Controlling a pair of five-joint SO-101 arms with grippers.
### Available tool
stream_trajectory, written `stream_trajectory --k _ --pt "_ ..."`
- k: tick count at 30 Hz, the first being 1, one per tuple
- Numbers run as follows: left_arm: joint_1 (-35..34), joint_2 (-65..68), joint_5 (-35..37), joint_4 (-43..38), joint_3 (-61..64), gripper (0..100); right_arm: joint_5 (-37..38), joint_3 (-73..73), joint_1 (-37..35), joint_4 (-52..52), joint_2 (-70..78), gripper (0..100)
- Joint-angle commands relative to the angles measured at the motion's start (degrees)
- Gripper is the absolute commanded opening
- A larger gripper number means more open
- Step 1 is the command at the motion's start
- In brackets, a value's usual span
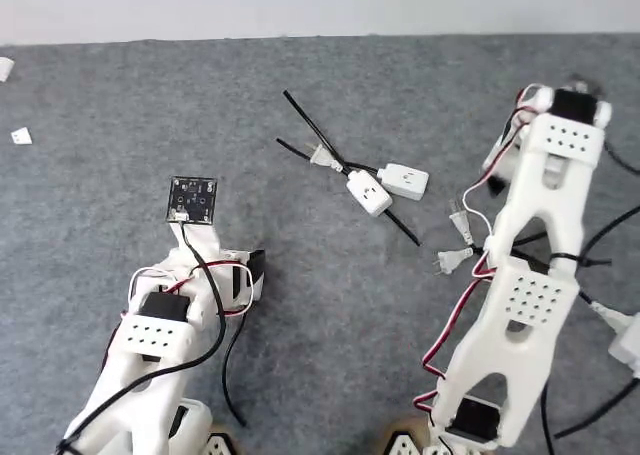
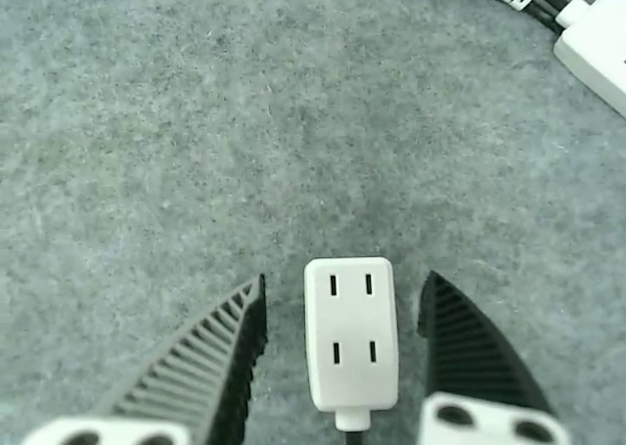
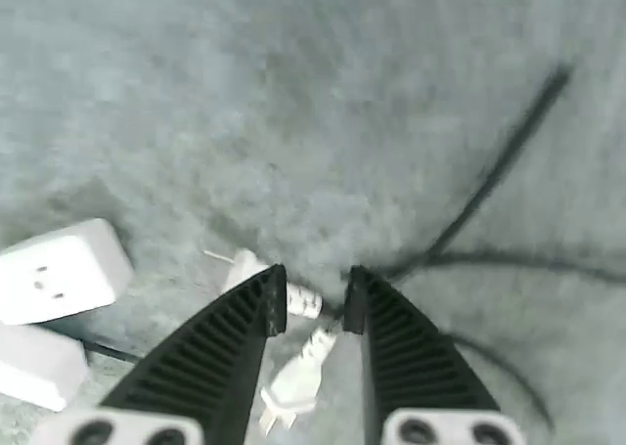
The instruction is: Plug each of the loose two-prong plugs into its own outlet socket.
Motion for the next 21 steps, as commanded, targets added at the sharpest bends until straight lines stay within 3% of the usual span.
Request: stream_trajectory --k 1,7,17,21 --pt "-0.4 -1.4 -0.7 -1.4 -0.6 24 -3.4 6.9 -2.2 2.5 -9.0 13.9" --pt "-0.4 -1.4 -0.7 -1.4 -0.6 24 -4.7 20.4 -3.6 1.5 -22.9 14.3" --pt "-0.3 -1.3 -0.9 -1.4 -0.6 24 -4.7 52.5 -3.2 -13.3 -33.3 14.1" --pt "0.4 -1.3 -6.8 -1.4 0.3 24 -6.7 62.4 -3.6 -20.3 -41.5 14.0"
